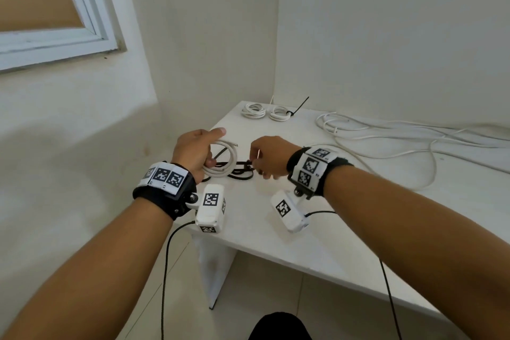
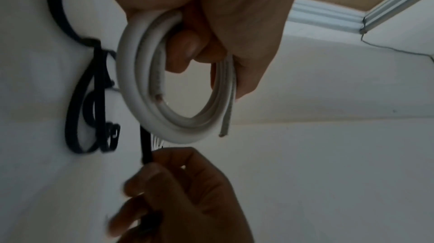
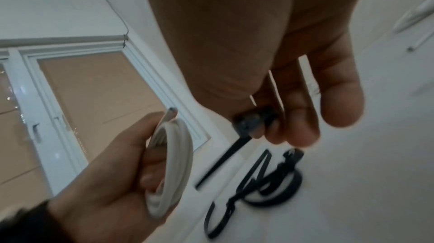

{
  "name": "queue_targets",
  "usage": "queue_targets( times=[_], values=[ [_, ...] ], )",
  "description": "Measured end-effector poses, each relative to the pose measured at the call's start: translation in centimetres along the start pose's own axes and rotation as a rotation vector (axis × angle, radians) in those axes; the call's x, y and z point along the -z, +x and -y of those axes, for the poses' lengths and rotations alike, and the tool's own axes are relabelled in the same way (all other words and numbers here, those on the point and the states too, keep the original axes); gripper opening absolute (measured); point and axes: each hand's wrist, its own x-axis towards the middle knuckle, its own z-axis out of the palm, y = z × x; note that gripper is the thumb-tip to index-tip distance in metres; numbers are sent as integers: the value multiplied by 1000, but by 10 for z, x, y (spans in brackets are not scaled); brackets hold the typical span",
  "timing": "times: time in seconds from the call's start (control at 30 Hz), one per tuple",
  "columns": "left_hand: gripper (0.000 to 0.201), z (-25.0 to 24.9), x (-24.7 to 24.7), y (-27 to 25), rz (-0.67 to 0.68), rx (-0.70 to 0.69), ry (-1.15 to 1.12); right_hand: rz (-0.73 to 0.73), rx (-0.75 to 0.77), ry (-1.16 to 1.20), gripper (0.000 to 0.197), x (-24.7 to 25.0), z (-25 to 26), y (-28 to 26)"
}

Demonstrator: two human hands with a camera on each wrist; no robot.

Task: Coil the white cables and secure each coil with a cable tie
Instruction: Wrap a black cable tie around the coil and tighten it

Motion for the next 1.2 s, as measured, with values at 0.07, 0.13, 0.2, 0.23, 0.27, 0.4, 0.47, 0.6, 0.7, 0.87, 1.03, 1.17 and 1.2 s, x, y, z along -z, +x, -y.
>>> queue_targets(
  times=[0.07,0.13,0.2,0.23,0.27,0.4,0.47,0.6,0.7,0.87,1.03,1.17,1.2],
  values=[
    [46,0,-18,-8,75,-11,6,-62,6,-1,11,19,-16,-7],
    [47,1,-39,-17,148,-14,19,-114,4,-32,12,39,-33,-18],
    [47,2,-58,-26,221,-5,33,-137,-20,-16,12,58,-50,-32],
    [46,2,-69,-31,259,-1,40,-140,-42,11,12,66,-59,-40],
    [47,3,-80,-36,298,2,48,-131,-66,41,12,73,-68,-49],
    [44,8,-130,-64,453,-6,101,17,-100,211,15,85,-100,-84],
    [40,11,-154,-79,509,0,131,73,-98,287,19,86,-113,-101],
    [23,16,-194,-106,572,41,169,115,-111,349,27,91,-135,-135],
    [19,18,-217,-119,591,43,219,96,-140,338,27,97,-151,-156],
    [26,24,-243,-130,646,22,307,7,-151,239,19,110,-169,-182],
    [26,23,-263,-137,594,39,274,-291,-88,131,23,116,-184,-191],
    [23,21,-277,-136,450,143,158,-436,112,25,42,112,-185,-204],
    [24,20,-280,-136,427,170,120,-421,132,-27,41,109,-184,-206]
  ],
)
